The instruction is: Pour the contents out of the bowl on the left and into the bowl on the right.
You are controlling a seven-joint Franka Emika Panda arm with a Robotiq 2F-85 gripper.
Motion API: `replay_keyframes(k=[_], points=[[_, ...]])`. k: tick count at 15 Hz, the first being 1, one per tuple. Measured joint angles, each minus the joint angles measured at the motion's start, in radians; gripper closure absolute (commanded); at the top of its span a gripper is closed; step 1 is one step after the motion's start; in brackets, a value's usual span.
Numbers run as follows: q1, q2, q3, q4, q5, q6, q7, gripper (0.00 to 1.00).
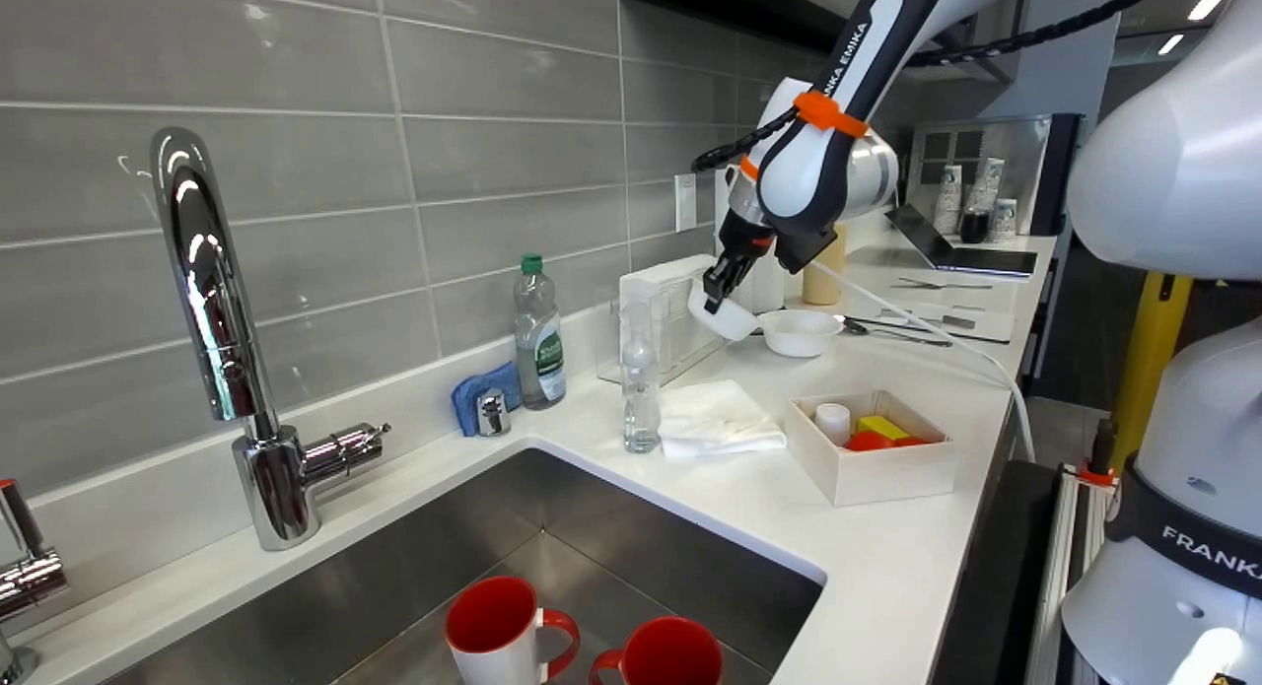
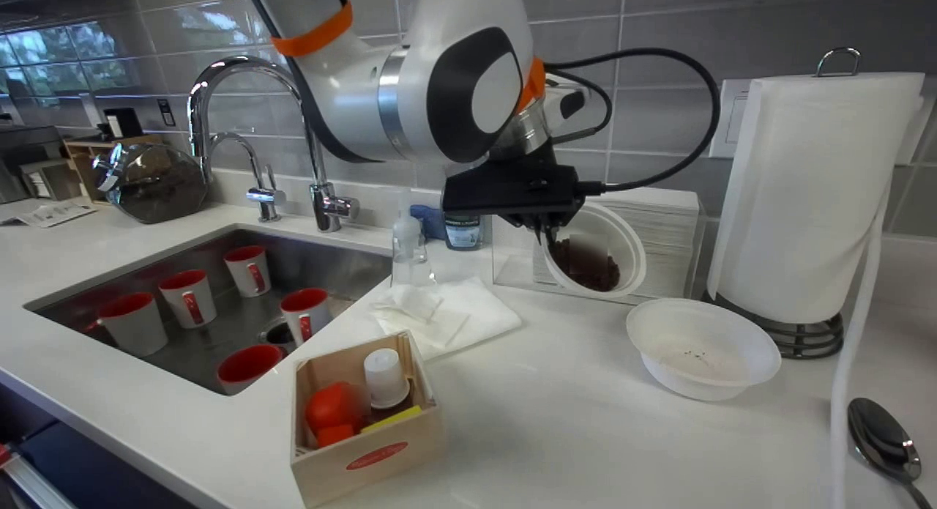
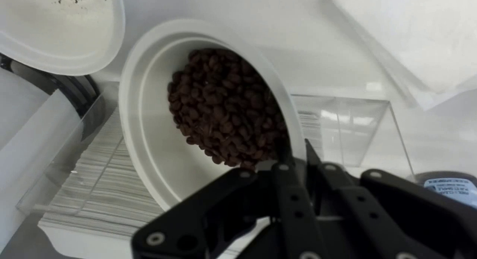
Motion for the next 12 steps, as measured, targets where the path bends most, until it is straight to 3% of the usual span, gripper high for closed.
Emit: replay_keyframes(k=[5, 12], points=[[-0.233, 0.003, 0.218, 0.054, 0.045, -0.076, -0.061, 1.00], [-0.508, 0.034, 0.429, 0.110, 0.108, -0.157, -0.174, 1.00]])
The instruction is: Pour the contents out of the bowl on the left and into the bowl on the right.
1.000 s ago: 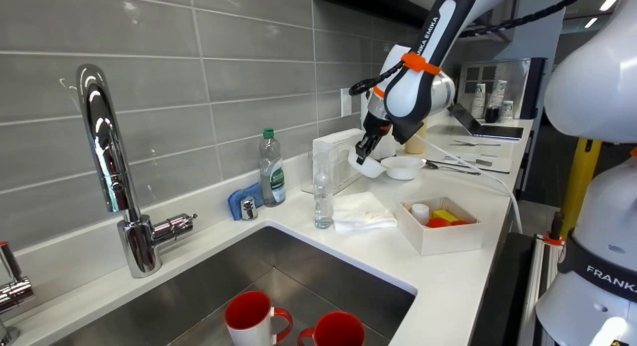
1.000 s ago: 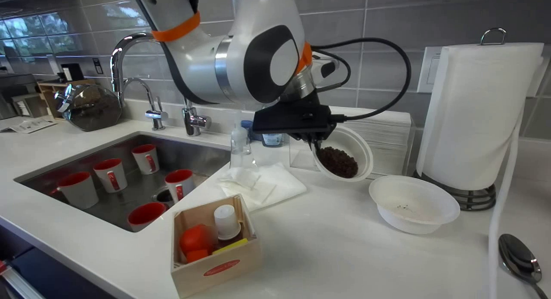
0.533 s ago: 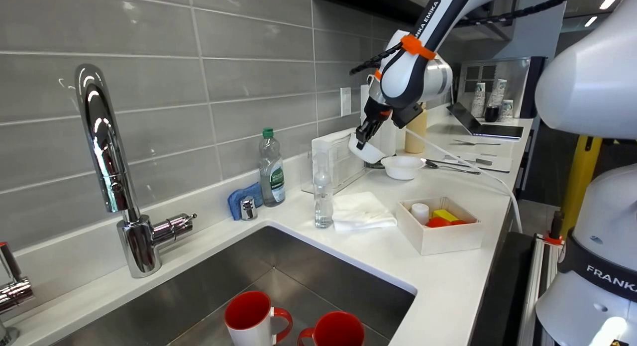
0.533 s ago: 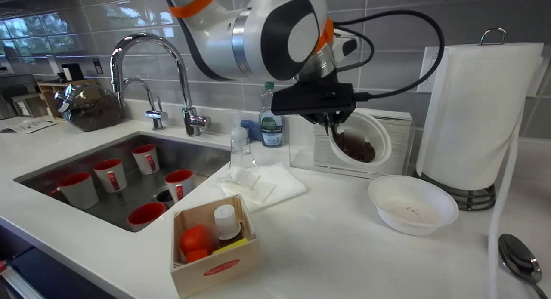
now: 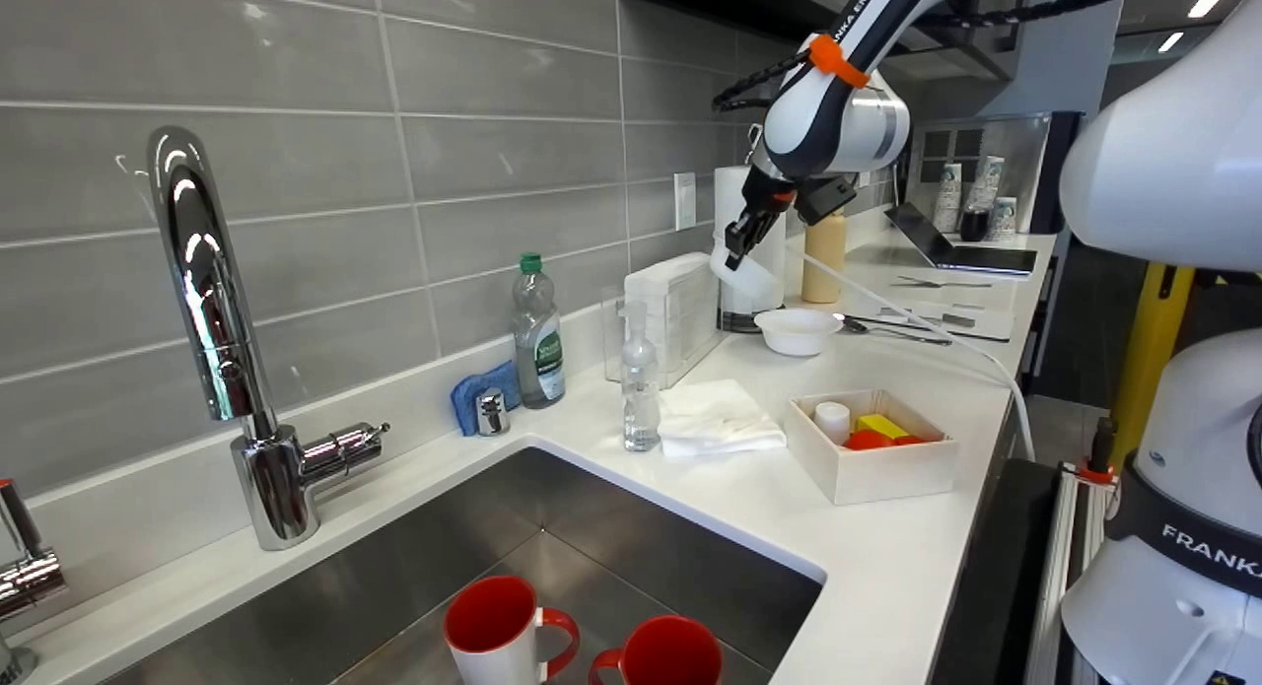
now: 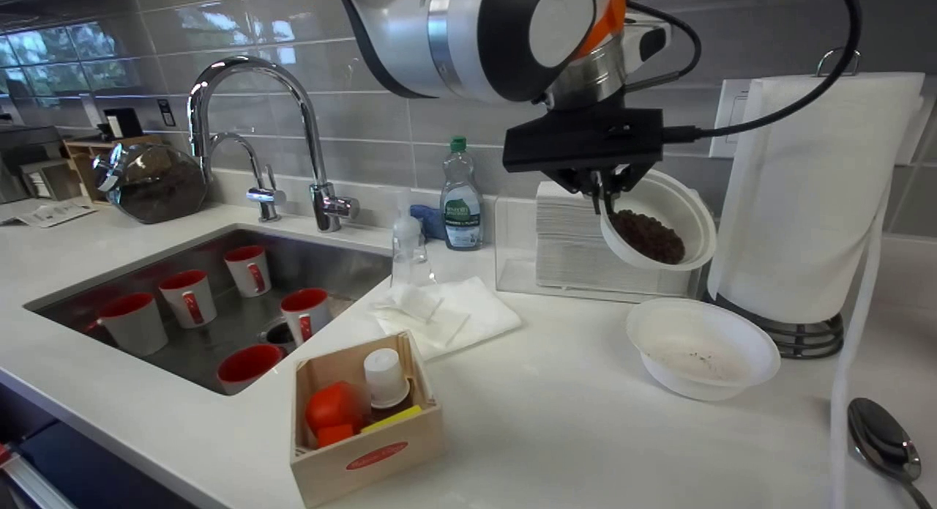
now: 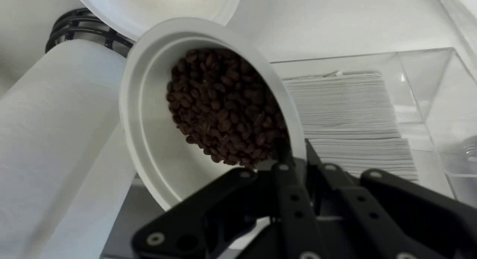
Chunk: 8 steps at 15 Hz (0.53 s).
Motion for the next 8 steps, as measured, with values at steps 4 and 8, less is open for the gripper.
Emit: replay_keyframes(k=[4, 8], points=[[-0.167, 0.064, 0.130, 0.013, 0.009, -0.059, -0.080, 1.00], [-0.319, 0.147, 0.267, 0.013, 0.009, -0.140, -0.143, 1.00]])
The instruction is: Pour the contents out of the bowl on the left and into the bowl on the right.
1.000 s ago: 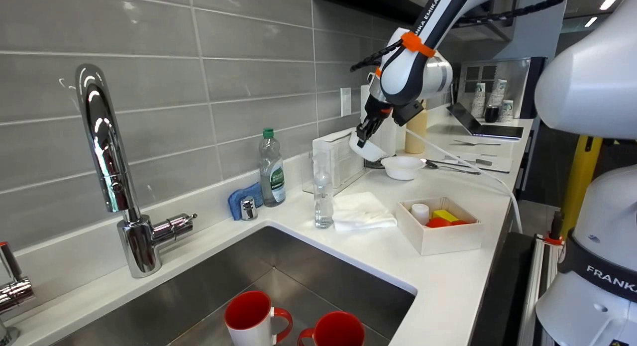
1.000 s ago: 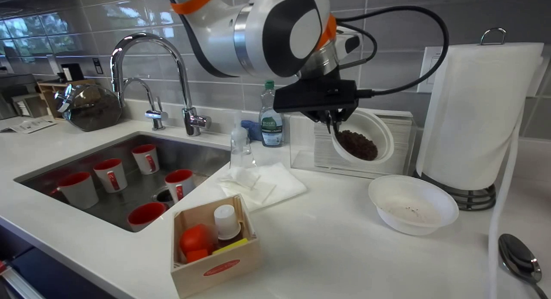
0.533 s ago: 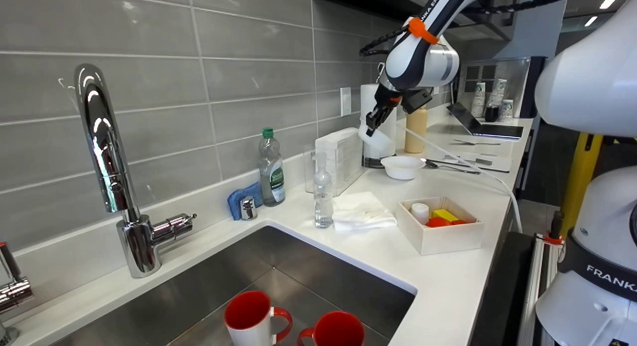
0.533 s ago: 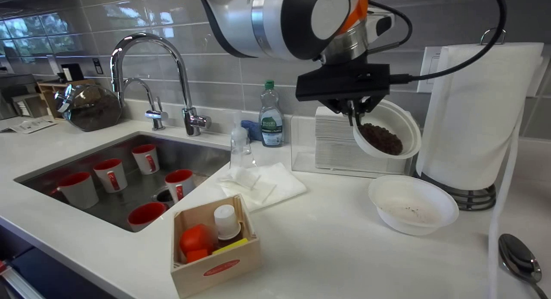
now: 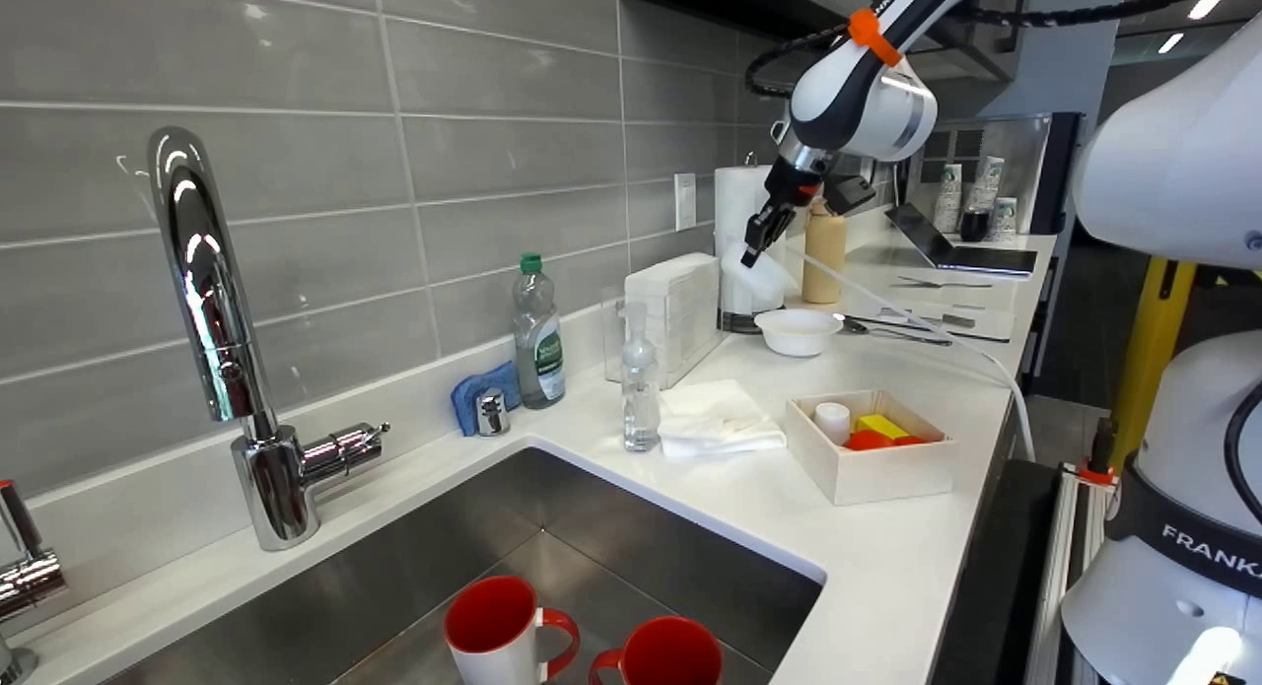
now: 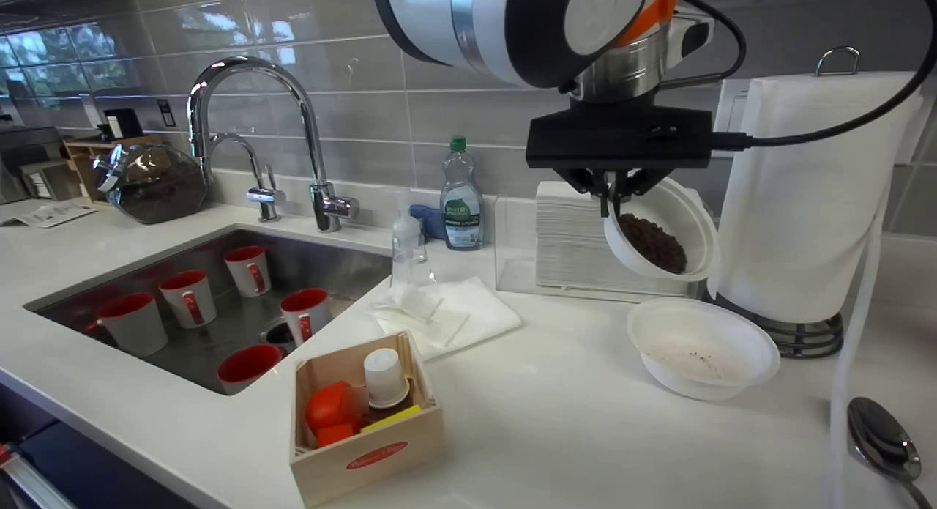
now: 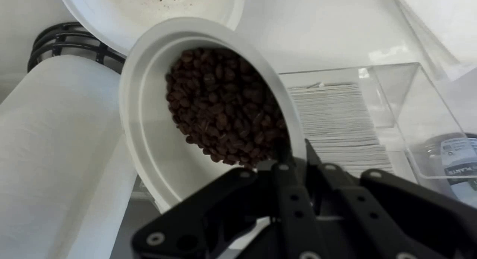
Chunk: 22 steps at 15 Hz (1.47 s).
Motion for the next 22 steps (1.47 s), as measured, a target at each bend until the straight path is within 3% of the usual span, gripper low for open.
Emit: replay_keyframes(k=[4, 7, 22], points=[[-0.124, 0.076, 0.110, 0.000, 0.000, -0.085, -0.035, 1.00], [-0.177, 0.121, 0.149, 0.000, 0.000, -0.125, -0.049, 1.00], [-0.226, 0.332, 0.152, 0.001, 0.000, -0.214, -0.153, 1.00]])
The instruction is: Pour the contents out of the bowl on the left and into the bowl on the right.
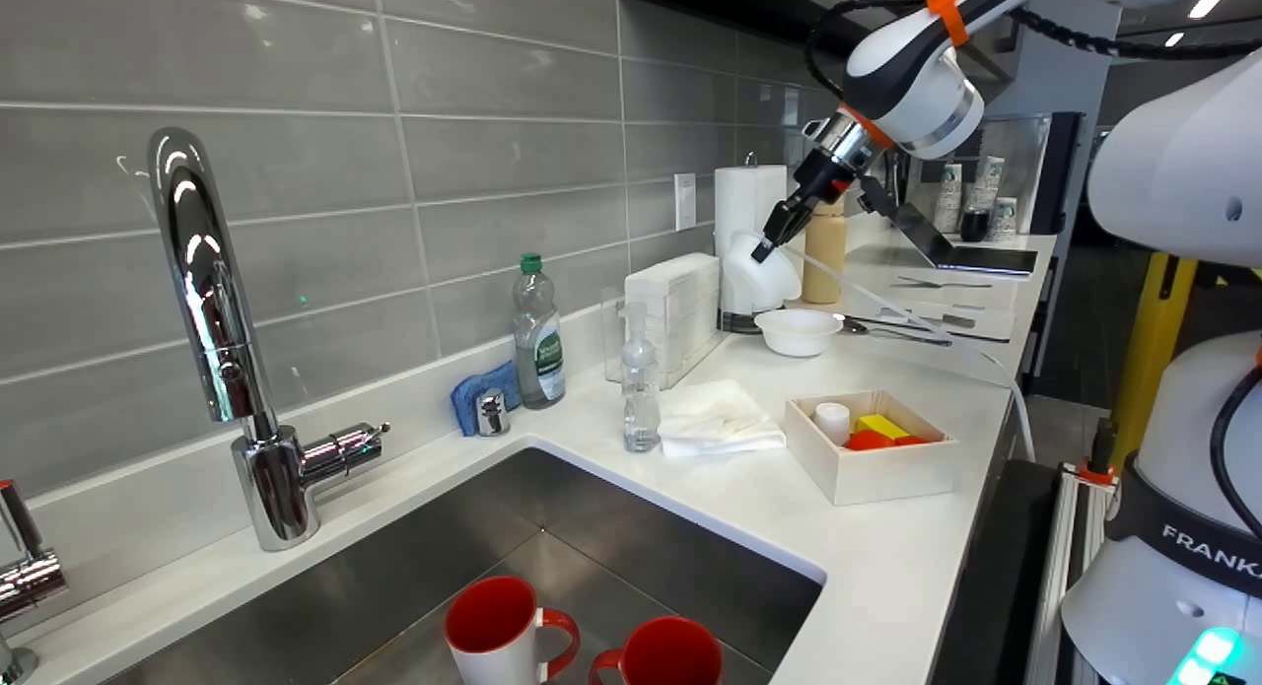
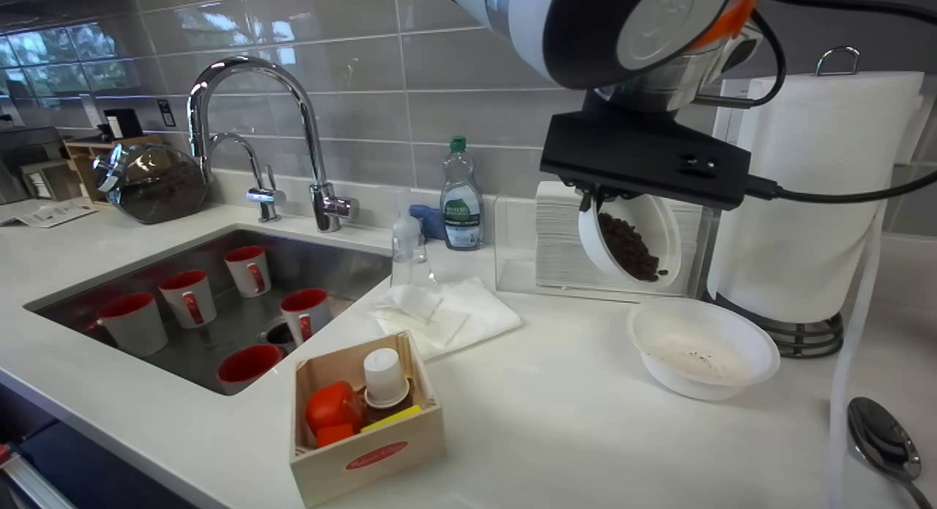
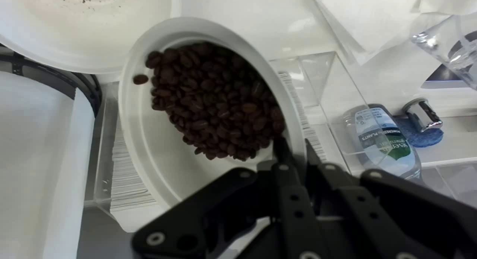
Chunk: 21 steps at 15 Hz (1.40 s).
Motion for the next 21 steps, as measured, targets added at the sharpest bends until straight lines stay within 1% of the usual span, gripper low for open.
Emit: replay_keyframes(k=[8, 12, 17, 21], points=[[-0.061, 0.106, -0.001, 0.018, 0.008, -0.071, -0.070, 1.00], [-0.078, 0.157, -0.002, 0.038, 0.026, -0.111, -0.117, 1.00], [-0.071, 0.194, -0.015, 0.055, 0.033, -0.115, -0.142, 1.00], [-0.028, 0.210, -0.044, 0.076, 0.034, -0.114, -0.158, 1.00]])
